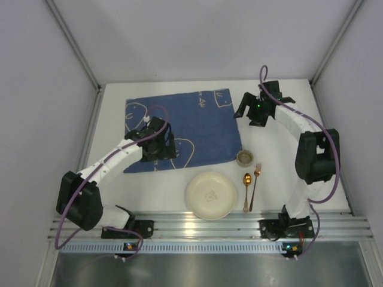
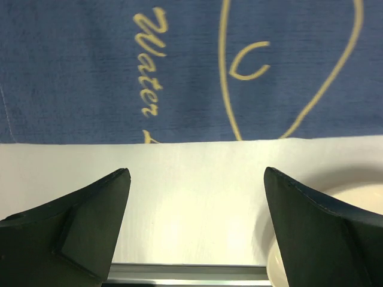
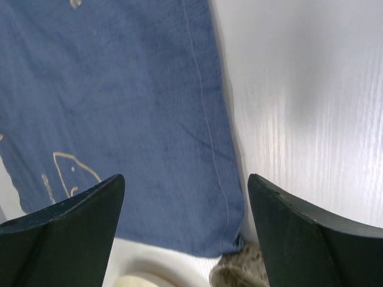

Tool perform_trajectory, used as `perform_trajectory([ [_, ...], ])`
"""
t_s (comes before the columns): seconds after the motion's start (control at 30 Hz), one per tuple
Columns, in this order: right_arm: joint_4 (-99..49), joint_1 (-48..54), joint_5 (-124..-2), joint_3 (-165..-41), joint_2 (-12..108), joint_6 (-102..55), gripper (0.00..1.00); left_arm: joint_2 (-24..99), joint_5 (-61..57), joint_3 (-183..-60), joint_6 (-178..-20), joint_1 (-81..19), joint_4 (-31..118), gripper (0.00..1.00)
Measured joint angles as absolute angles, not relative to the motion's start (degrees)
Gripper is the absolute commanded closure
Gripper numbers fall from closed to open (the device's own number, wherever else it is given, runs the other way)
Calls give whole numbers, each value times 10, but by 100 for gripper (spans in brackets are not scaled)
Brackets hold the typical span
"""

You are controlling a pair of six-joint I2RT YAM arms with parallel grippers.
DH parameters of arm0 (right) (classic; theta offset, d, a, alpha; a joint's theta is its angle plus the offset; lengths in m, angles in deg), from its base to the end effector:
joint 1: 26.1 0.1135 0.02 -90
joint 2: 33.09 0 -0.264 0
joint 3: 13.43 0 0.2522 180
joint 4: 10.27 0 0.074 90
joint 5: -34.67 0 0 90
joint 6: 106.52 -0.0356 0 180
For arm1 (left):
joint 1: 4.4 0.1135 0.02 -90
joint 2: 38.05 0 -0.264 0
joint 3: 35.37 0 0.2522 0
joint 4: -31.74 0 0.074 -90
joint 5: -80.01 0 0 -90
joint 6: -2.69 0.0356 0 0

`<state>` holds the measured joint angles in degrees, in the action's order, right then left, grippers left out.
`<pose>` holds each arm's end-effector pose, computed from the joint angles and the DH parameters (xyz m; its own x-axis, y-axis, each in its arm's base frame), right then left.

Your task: Set the dinner table for one person

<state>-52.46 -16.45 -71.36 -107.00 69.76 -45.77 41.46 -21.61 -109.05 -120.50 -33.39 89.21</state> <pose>0.3878 0.0759 0.2456 -0.8345 0.3345 -0.4379 0.0883 0.8656 0.4929 0.2412 -0.1254 0.2502 -0.8705 -0.1307 -0.4745 -0.0967 0.9907 -0.0954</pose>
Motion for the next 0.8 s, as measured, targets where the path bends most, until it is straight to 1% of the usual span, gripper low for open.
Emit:
perform_trajectory([
  [0.07,-529,-165,-710,-1112,751,-463,22,411,-211,-1063,-1214,-310,887,1],
  [0.1,-529,-165,-709,-1129,776,-466,27,410,-209,-1053,-1217,-294,885,2],
  [0.13,-532,-165,-708,-1142,796,-467,30,409,-206,-1044,-1219,-280,880,2],
  [0.37,-561,-160,-710,-1194,892,-476,40,414,-190,-999,-1216,-208,841,2],
  [0.43,-565,-157,-714,-1204,900,-477,49,432,-187,-999,-1214,-197,830,2],
  [0.47,-566,-156,-717,-1207,901,-476,54,441,-185,-999,-1213,-194,824,2],
  [0.5,-566,-153,-717,-1209,905,-475,73,453,-184,-999,-1211,-191,819,1],
  [0.53,-567,-151,-719,-1211,909,-475,87,468,-184,-1000,-1208,-190,816,2],
  [0.57,-566,-148,-721,-1211,913,-473,97,485,-184,-1003,-1205,-188,812,1],
  [0.6,-567,-146,-723,-1211,918,-473,100,499,-184,-1007,-1203,-187,812,2],
  [0.7,-566,-145,-732,-1211,922,-474,100,557,-179,-1037,-1199,-186,813,1],
  [0.8,-567,-152,-731,-1211,922,-471,100,610,-168,-1099,-1191,-184,825,3],
])
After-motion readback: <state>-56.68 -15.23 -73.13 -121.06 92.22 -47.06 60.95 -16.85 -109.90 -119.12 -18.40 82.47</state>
